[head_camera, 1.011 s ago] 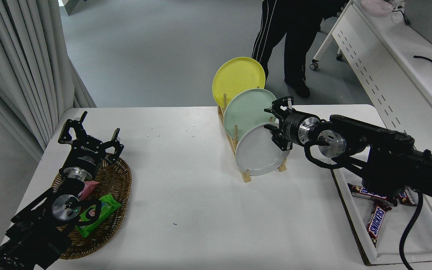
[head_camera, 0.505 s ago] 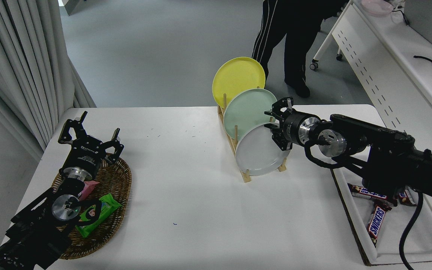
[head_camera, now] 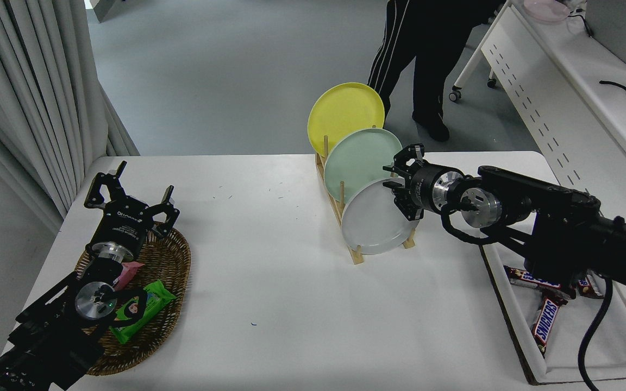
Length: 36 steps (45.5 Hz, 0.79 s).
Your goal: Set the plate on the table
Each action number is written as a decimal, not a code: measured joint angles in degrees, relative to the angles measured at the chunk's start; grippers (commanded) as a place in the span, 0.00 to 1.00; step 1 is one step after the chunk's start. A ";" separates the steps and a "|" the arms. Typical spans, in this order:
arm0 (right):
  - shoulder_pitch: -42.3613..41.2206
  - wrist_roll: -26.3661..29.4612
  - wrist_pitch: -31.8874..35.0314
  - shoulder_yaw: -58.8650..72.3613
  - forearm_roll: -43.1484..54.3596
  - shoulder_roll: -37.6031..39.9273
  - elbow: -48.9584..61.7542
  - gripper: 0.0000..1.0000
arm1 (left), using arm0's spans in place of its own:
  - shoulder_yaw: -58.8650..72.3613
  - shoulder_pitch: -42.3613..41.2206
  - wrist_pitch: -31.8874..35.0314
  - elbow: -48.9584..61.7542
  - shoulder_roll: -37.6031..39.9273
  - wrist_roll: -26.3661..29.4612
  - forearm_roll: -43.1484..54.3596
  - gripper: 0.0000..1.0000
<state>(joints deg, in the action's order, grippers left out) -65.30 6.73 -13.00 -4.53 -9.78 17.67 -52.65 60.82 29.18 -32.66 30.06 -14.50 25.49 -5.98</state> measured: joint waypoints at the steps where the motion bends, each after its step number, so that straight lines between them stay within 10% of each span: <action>1: -0.01 0.02 0.00 -0.01 0.00 0.00 0.00 0.30 | 0.00 0.00 0.00 0.00 0.00 0.00 0.00 1.00; 36: -0.37 1.49 0.15 -0.10 -0.06 -0.06 0.00 0.19 | 0.00 0.00 0.01 0.00 0.00 0.00 0.00 1.00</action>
<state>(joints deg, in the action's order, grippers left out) -65.67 8.23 -12.85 -4.64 -9.84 17.61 -52.65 60.82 29.18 -32.65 30.06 -14.50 25.49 -5.98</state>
